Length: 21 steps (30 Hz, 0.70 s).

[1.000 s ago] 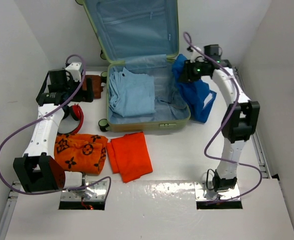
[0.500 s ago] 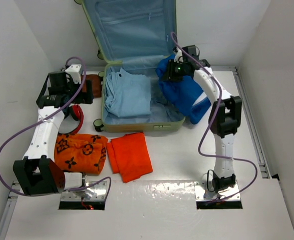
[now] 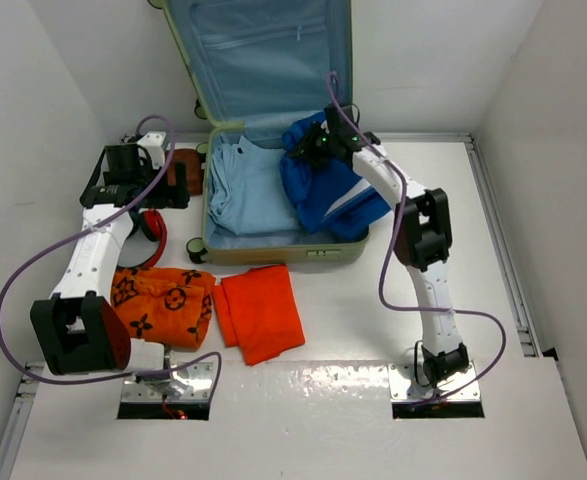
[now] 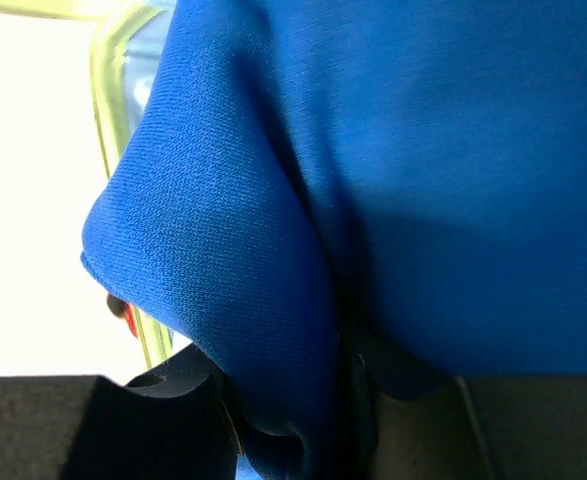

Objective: Pack the luggage

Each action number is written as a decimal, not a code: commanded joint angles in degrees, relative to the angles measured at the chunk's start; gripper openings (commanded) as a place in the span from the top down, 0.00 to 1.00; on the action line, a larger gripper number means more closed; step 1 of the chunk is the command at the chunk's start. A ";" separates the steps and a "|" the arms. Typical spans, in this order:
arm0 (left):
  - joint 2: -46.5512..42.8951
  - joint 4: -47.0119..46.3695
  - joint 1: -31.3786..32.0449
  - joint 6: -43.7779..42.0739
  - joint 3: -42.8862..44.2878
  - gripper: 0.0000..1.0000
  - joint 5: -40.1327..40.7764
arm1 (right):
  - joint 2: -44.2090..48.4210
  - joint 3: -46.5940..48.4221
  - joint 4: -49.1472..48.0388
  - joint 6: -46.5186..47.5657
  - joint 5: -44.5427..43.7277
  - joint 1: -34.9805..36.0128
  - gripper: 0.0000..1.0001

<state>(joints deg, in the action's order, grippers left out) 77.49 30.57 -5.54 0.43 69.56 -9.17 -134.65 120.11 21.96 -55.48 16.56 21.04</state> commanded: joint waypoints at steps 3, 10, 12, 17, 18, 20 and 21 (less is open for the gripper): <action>1.08 -1.91 0.62 0.98 0.66 0.00 0.56 | -3.33 3.02 -4.29 -19.11 -5.81 3.22 1.00; 1.61 -1.91 0.62 0.98 1.19 0.00 1.17 | -6.68 3.73 -6.22 -23.87 -13.74 2.96 1.00; 1.61 -1.91 0.62 1.50 1.19 0.00 1.17 | -6.94 3.02 -7.97 -27.91 -14.53 2.78 1.00; 1.61 -1.91 0.62 2.03 1.19 0.00 0.65 | -8.08 6.00 -10.52 -33.46 -16.38 3.31 0.97; 1.61 -1.91 0.62 2.56 1.19 0.00 0.64 | -8.43 7.40 -11.05 -33.90 -16.38 3.48 0.97; 1.61 -1.91 0.62 2.56 1.72 0.00 0.64 | -8.61 8.81 -12.54 -34.25 -18.74 3.57 0.96; 1.61 -1.91 0.62 2.56 1.72 0.00 0.64 | -8.79 9.17 -13.07 -33.90 -20.32 3.75 0.94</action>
<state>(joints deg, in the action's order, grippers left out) 79.02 30.28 -5.54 2.00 69.56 -8.51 -143.65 124.92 17.69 -84.84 1.63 24.23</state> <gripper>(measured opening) 0.995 0.319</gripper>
